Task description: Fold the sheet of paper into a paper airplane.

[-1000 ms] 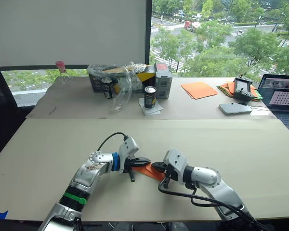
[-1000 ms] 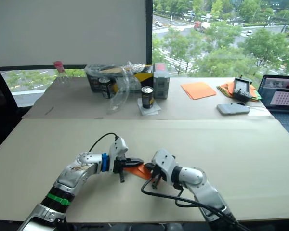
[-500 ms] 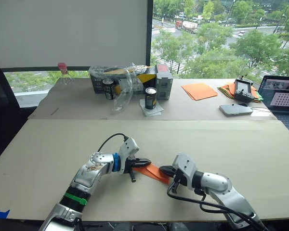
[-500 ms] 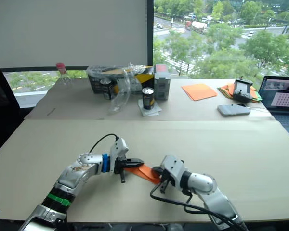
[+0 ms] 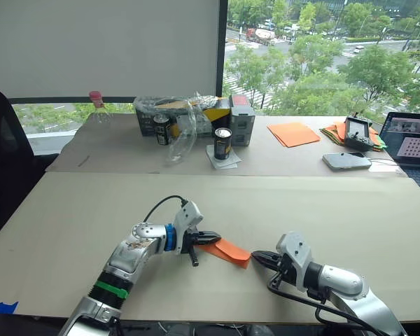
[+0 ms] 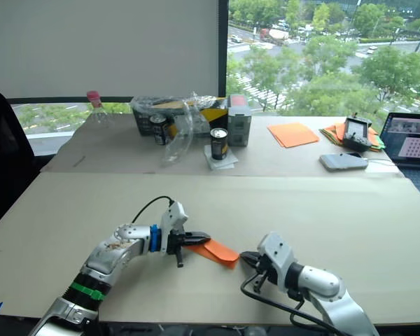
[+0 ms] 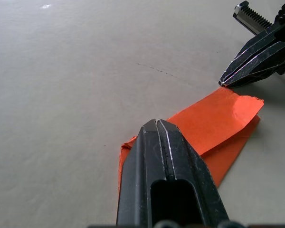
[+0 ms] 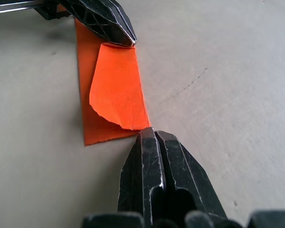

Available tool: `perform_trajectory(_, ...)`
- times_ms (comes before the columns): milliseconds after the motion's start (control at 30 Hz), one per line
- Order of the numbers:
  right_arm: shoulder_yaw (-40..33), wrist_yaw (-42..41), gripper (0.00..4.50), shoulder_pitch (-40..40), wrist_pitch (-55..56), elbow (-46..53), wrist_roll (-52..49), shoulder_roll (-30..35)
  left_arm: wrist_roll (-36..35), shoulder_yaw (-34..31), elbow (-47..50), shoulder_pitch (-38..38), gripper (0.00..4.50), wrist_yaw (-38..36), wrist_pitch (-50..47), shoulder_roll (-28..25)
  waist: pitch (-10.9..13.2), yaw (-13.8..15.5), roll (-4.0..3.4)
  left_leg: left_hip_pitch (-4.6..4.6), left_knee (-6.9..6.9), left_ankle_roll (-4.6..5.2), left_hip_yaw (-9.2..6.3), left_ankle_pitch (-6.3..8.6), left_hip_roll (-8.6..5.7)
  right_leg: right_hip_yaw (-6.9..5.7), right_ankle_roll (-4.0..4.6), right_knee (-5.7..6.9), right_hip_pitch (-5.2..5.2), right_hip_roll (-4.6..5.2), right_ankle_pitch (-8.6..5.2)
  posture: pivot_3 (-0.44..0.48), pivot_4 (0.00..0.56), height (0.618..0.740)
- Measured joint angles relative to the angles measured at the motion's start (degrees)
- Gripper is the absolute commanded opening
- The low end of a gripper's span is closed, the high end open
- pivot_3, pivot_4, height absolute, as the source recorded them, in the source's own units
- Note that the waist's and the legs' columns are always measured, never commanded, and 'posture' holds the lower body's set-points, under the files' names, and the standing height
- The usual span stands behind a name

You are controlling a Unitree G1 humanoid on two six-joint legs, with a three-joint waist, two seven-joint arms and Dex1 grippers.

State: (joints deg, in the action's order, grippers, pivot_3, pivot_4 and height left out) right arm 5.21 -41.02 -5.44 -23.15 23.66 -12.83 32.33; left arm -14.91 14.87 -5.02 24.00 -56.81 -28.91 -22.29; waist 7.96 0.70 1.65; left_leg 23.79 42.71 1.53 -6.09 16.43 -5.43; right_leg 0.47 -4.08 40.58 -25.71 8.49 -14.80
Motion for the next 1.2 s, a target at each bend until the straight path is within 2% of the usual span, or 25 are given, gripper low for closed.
perform_trajectory(133, 0.33, 0.04, 0.02, 5.62, -2.62, 1.25, -0.32, 0.85, 0.00, -0.05, 0.04, -0.07, 0.00, -0.20, -0.02, -0.12, 0.05, -0.19, -0.07, 0.04, 0.00, 0.00, 0.02, 0.00, 0.00, 0.03, 0.00, 0.00, -0.08, 0.00, 0.00, 0.000, 0.150, 0.670)
perform_trajectory(300, 4.74, 0.46, 0.02, 14.23, -3.96, 1.78, 0.50, -1.58, -0.29, -0.20, 0.17, -0.09, 0.00, -0.23, 0.12, -0.14, 0.05, 0.02, -0.07, 0.04, -0.19, 0.00, -0.01, 0.00, 0.03, -0.03, 0.00, -0.10, -0.13, -0.02, 0.00, 0.000, 0.150, 0.670)
perform_trajectory(467, 10.72, -0.14, 0.02, 12.84, -5.43, -2.22, 2.37, -1.83, -0.50, -0.19, 0.21, -0.09, 0.00, -0.37, 0.17, -0.23, 0.05, -0.01, -0.07, 0.05, -0.32, 0.01, 0.01, 0.00, -0.04, 0.03, -0.01, -0.38, -0.13, 0.01, 0.05, 0.000, 0.150, 0.670)
perform_trajectory(700, 10.68, -1.18, 0.02, 9.62, -3.51, -1.41, 2.46, -0.15, -0.51, -0.62, 0.58, -0.69, 0.00, 0.15, 0.41, -1.79, 0.02, -0.08, -0.10, -0.14, -0.40, -0.01, 0.00, -0.02, 0.02, 0.02, 0.00, -0.39, 0.03, -0.04, 0.08, 0.000, 0.150, 0.670)
perform_trajectory(800, 10.81, -2.71, 0.02, 8.73, -2.67, -1.05, 2.75, 2.85, -0.69, -1.38, 0.40, -1.38, 0.00, -0.37, 0.96, -3.48, 0.02, -0.28, -0.10, -0.63, -0.61, -0.01, 0.01, -0.01, 0.03, 0.01, -0.06, -0.52, 0.50, -0.04, 0.04, 0.000, 0.150, 0.670)
perform_trajectory(900, 10.90, -4.43, 0.02, 9.16, -1.60, -1.81, 3.09, 5.20, -0.82, -3.51, -2.41, -0.75, 0.00, -0.20, 1.78, -5.81, 0.00, -0.25, -0.07, -0.87, -0.74, 0.00, 0.00, -0.01, 0.10, -0.01, -0.48, -0.59, 0.68, -0.07, -0.22, 0.000, 0.150, 0.670)
perform_trajectory(1200, 11.20, -6.18, 0.02, 11.08, -0.21, -3.56, 3.07, 5.10, -1.46, -10.24, -8.65, 0.37, 0.00, 0.07, 2.73, -9.19, -0.02, -0.45, -0.04, -0.88, -0.76, -0.01, -0.01, -0.01, 0.14, -0.01, -0.46, -0.59, 0.64, -0.09, -0.22, 0.000, 0.150, 0.670)
